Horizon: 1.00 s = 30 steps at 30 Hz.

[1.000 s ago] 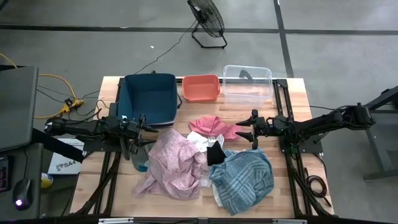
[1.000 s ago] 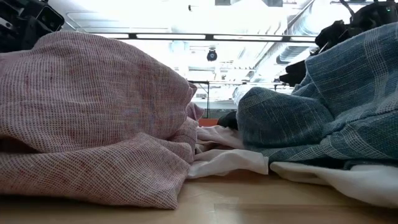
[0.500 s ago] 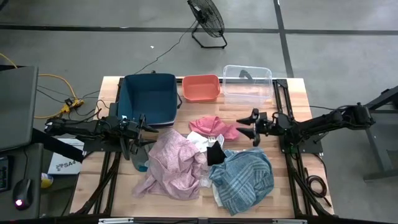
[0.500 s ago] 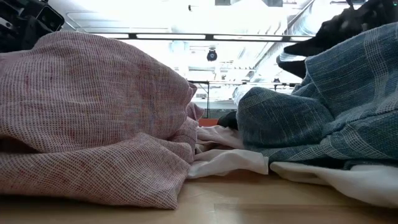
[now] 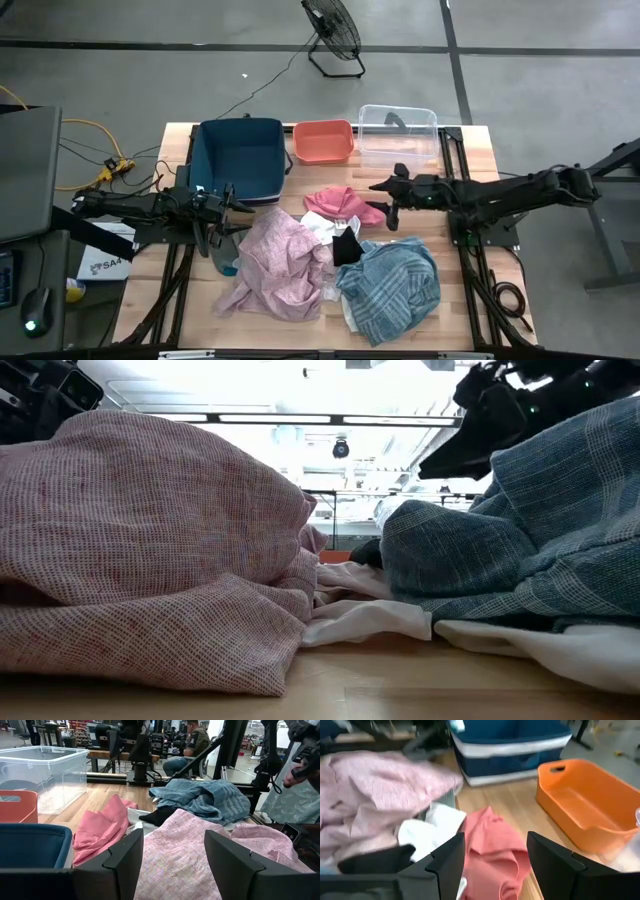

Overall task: Pick & Place Cloths
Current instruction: Put the pink underwear into the transparent bin

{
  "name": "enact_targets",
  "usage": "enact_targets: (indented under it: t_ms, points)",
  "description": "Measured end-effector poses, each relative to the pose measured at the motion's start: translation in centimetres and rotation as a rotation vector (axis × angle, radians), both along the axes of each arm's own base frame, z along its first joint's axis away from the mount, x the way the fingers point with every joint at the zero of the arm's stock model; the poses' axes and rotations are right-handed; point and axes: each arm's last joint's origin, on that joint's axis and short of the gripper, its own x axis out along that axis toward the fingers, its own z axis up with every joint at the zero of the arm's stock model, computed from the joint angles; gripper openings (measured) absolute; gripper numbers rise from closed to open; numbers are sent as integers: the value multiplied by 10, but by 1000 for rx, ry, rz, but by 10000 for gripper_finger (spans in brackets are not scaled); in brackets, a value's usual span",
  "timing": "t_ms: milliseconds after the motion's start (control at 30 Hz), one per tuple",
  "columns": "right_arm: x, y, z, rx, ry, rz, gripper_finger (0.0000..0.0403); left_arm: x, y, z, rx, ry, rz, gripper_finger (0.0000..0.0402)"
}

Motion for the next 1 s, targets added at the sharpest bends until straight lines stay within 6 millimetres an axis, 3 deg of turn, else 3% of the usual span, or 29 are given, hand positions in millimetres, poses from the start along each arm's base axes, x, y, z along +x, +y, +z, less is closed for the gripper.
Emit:
enact_targets:
  t_ms: [133, 300, 467, 667, 800, 1000]
  points:
    - [-3, -6, -4, 62, 50, -82, 205, 0, 0, 0, 0, 0, 0, 207]
    - [-3, -16, -20, 338, 96, -293, 205, 0, 0, 0, 0, 0, 0, 207]
    - [11, -18, -41, 514, 142, -324, 205, 0, 0, 0, 0, 0, 0, 207]
    - [31, -16, -64, 454, 170, -245, 205, 0, 0, 0, 0, 0, 0, 207]
    - [37, -15, -78, 357, 233, -178, 205, 0, 0, 0, 0, -1, 0, 207]
    - [43, -15, -92, 355, 266, -121, 205, 0, 0, 0, 0, -1, 0, 207]
